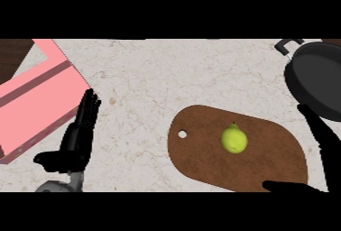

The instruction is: Pick the pear from the cutting board and place it in the pot

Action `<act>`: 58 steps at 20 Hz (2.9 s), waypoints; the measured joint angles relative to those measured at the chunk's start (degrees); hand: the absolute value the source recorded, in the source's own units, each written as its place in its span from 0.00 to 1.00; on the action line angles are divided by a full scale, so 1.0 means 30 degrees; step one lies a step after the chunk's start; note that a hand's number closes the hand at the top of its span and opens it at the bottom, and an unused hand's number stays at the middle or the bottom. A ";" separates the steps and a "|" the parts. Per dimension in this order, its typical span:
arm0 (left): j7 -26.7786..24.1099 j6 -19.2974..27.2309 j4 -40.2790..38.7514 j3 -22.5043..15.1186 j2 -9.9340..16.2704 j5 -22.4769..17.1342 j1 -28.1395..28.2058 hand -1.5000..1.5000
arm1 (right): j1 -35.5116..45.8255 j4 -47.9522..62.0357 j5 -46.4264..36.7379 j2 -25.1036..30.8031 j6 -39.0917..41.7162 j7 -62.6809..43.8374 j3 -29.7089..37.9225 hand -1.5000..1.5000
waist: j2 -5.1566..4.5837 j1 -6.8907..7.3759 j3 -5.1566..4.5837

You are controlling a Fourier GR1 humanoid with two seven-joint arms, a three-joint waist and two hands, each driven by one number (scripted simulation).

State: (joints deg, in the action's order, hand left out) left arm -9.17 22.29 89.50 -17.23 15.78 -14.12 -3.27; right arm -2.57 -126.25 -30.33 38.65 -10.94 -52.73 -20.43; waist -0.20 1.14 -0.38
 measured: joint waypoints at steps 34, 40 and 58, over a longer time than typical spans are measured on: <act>0.0026 -0.1184 -0.0324 0.1388 -0.0991 0.0975 0.0299 0.50 | 0.5495 0.9418 -0.1179 -0.7803 0.6022 -0.3461 -0.1845 0.00 | 0.0074 -0.0361 0.0121; 0.0159 -0.1439 0.0296 0.1609 -0.1292 0.1392 0.0811 0.50 | 0.5067 1.0518 -0.2058 -0.8618 0.6167 -0.2732 -0.1274 1.00 | 0.0074 -0.0343 0.0127; 0.0224 -0.2809 0.0284 0.2397 -0.1982 0.2051 0.0524 0.50 | 0.9124 1.6505 -0.6185 -0.8666 0.4790 -0.0847 0.3337 1.00 | -0.0402 0.0590 0.0152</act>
State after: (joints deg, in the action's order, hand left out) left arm -8.50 13.86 90.35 -10.04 9.84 -7.96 -1.70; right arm 24.80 -76.73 -48.88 12.65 3.42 -55.27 -10.41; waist -1.40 2.91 0.08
